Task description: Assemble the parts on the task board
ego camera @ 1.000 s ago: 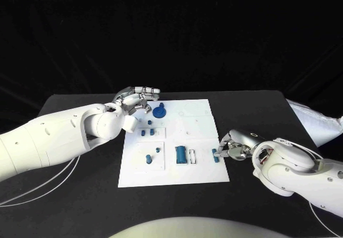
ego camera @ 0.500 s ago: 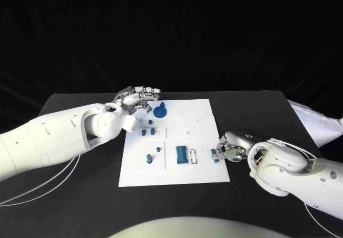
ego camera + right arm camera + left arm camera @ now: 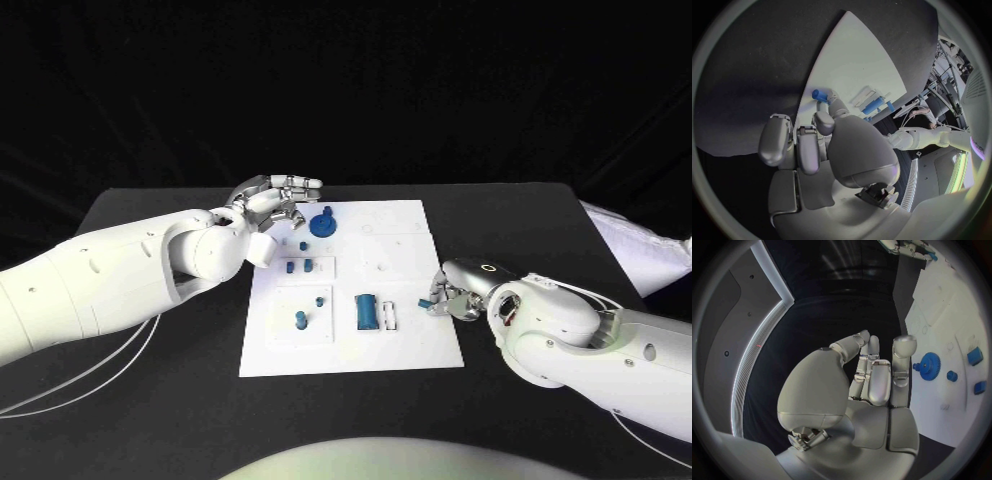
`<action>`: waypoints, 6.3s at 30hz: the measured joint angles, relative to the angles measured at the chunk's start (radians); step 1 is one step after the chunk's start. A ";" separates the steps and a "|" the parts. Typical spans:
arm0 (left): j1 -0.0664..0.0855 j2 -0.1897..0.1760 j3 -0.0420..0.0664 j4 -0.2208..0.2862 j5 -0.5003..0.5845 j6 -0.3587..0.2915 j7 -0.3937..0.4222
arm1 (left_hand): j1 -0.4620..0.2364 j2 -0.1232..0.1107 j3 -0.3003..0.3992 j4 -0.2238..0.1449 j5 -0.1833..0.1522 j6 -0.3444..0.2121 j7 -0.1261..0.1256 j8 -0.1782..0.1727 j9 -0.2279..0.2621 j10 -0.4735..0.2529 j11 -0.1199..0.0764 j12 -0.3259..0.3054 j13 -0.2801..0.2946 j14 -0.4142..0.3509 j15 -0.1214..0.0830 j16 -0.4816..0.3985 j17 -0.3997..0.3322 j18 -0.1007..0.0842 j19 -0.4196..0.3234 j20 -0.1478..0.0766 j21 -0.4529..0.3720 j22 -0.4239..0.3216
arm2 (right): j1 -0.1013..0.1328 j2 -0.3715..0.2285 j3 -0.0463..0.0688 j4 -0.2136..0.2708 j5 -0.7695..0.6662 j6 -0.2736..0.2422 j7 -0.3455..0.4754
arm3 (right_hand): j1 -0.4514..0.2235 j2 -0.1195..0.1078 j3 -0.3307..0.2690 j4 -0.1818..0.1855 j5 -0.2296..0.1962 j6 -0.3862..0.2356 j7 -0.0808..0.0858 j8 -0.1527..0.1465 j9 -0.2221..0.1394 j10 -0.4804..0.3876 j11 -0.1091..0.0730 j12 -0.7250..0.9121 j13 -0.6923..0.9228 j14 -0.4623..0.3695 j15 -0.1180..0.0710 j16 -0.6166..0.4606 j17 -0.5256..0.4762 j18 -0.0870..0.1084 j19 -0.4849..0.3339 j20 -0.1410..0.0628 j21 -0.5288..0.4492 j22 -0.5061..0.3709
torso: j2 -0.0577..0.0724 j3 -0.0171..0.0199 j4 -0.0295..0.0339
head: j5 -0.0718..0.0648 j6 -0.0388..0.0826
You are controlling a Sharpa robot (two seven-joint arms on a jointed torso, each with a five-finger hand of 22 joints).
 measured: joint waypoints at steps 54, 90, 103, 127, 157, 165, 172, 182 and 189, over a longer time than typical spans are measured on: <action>0.000 0.003 0.000 -0.001 0.000 0.000 -0.001 | 0.000 0.000 0.000 0.000 0.000 0.000 0.000 0.000 0.000 0.000 0.000 0.000 0.000 0.000 0.000 0.000 0.000 0.000 0.000 0.000 0.000 0.000 | -0.002 0.063 0.000 0.009 0.479 -0.120 0.090 | -0.276 -0.102 0.334 0.084 0.246 0.046 -0.017 0.003 0.013 0.068 -0.019 0.086 0.090 0.000 -0.008 0.013 0.000 0.000 0.007 -0.007 0.016 0.045 | 0.002 -0.0033 0.0063 | 0.006 -0.009; 0.000 0.004 0.000 0.000 0.000 0.001 -0.003 | 0.000 0.000 0.000 0.000 0.000 0.000 0.000 0.005 -0.002 0.000 0.000 0.000 0.000 0.000 0.000 0.000 0.001 0.000 0.000 0.000 0.000 0.000 | -0.002 0.078 0.000 0.002 0.397 -0.101 0.023 | -0.335 -0.113 0.307 0.136 0.152 0.077 -0.037 0.031 0.080 0.086 -0.023 0.121 0.128 0.002 -0.013 0.017 0.000 0.000 0.015 -0.015 0.020 0.052 | 0.003 -0.0035 0.0080 | 0.002 -0.011; 0.000 0.005 0.000 0.000 0.000 0.001 -0.003 | 0.000 0.000 0.000 0.000 0.000 0.000 0.000 0.005 -0.002 0.000 0.000 0.000 0.000 0.000 0.000 0.000 0.001 0.000 0.000 0.000 0.000 0.000 | -0.002 0.080 0.000 0.001 0.386 -0.095 0.020 | -0.390 -0.126 0.213 0.204 0.124 0.074 -0.034 0.028 0.082 0.086 -0.023 0.121 0.134 0.002 -0.013 0.017 0.000 0.000 0.015 -0.015 0.020 0.052 | 0.003 -0.0035 0.0083 | 0.002 -0.012; 0.000 0.001 0.000 0.002 0.000 0.002 -0.004 | 0.000 0.000 0.000 0.000 0.000 0.000 0.000 0.005 -0.001 0.000 0.000 0.000 0.000 0.000 0.000 0.000 0.001 0.000 0.000 0.000 0.000 0.000 | -0.006 0.020 0.000 0.045 0.371 -0.054 0.068 | -0.303 -0.132 0.149 0.156 0.072 0.074 -0.034 0.028 0.089 0.086 -0.023 0.121 0.141 0.002 -0.013 0.017 0.000 0.000 0.015 -0.015 0.020 0.054 | 0.004 -0.0028 0.0086 | 0.003 -0.011; 0.000 0.004 0.000 0.001 0.000 0.002 -0.004 | 0.000 0.000 0.000 0.000 0.000 0.000 0.000 0.005 -0.001 0.000 0.000 0.000 0.000 0.000 0.000 0.000 0.001 0.000 0.000 0.000 0.000 0.000 | -0.007 0.064 0.000 -0.012 0.339 -0.034 0.070 | -0.265 -0.094 0.134 0.145 0.049 0.074 -0.034 0.028 0.092 0.085 -0.022 0.121 0.145 0.002 -0.013 0.017 0.000 0.000 0.015 -0.015 0.020 0.058 | 0.004 -0.0037 0.0102 | 0.003 -0.012; 0.000 0.004 0.000 0.001 0.000 0.002 -0.004 | -0.003 0.003 -0.010 0.010 0.000 -0.007 0.000 0.005 -0.004 0.000 0.000 -0.008 -0.006 0.000 0.000 0.000 -0.002 0.000 -0.006 0.006 -0.015 -0.009 | -0.006 0.044 0.000 0.003 0.383 -0.065 0.120 | -0.275 -0.104 0.100 0.157 0.071 0.047 -0.018 0.012 0.086 0.055 -0.011 0.050 0.091 0.002 -0.013 -0.011 -0.002 0.000 -0.002 -0.006 -0.011 -0.001 | 0.003 -0.0038 0.0096 | 0.004 -0.009; 0.000 0.005 0.000 -0.001 0.003 0.003 0.000 | -0.074 0.001 -0.087 0.074 0.001 -0.035 0.009 0.005 -0.009 -0.042 0.008 -0.071 -0.054 -0.085 0.017 -0.089 -0.158 0.021 -0.097 0.018 -0.192 -0.114 | 0.034 0.022 -0.001 0.001 0.556 -0.110 0.251 | -0.272 -0.110 0.069 0.150 0.120 -0.014 0.006 -0.025 0.073 -0.015 0.010 -0.077 0.000 -0.001 0.002 -0.085 -0.095 0.002 -0.058 0.008 -0.091 -0.128 | 0.002 -0.0046 0.0096 | 0.004 -0.004; -0.002 0.020 -0.001 -0.024 0.030 0.007 0.011 | -0.105 0.013 -0.182 0.155 0.001 -0.072 0.029 0.003 -0.032 -0.119 0.046 -0.220 -0.181 -0.391 0.056 -0.444 -0.592 0.025 -0.229 0.056 -0.391 -0.259 | 0.110 0.042 -0.001 -0.156 0.912 -0.064 0.533 | -0.160 -0.061 0.096 0.090 0.088 -0.126 0.068 -0.099 0.032 -0.259 0.067 -0.521 -0.368 -0.151 0.056 -0.681 -0.733 0.072 -0.253 0.053 -0.535 -0.643 | -0.015 -0.0100 0.0083 | 0.015 0.007; -0.006 0.033 -0.005 -0.055 0.049 0.006 0.026 | -0.104 0.015 -0.229 0.204 0.001 -0.064 0.036 -0.058 -0.050 -0.152 0.081 -0.314 -0.277 -0.578 0.123 -0.817 -0.798 0.025 -0.433 0.118 -0.618 -0.449 | 0.135 0.084 0.000 -0.357 1.152 0.005 0.697 | -0.104 -0.062 0.212 0.038 0.040 -0.139 0.100 -0.122 -0.044 -0.275 0.120 -0.808 -0.713 -0.241 0.115 -1.058 -0.919 0.071 -0.317 0.107 -0.825 -0.826 | -0.051 -0.0189 0.0090 | 0.026 0.014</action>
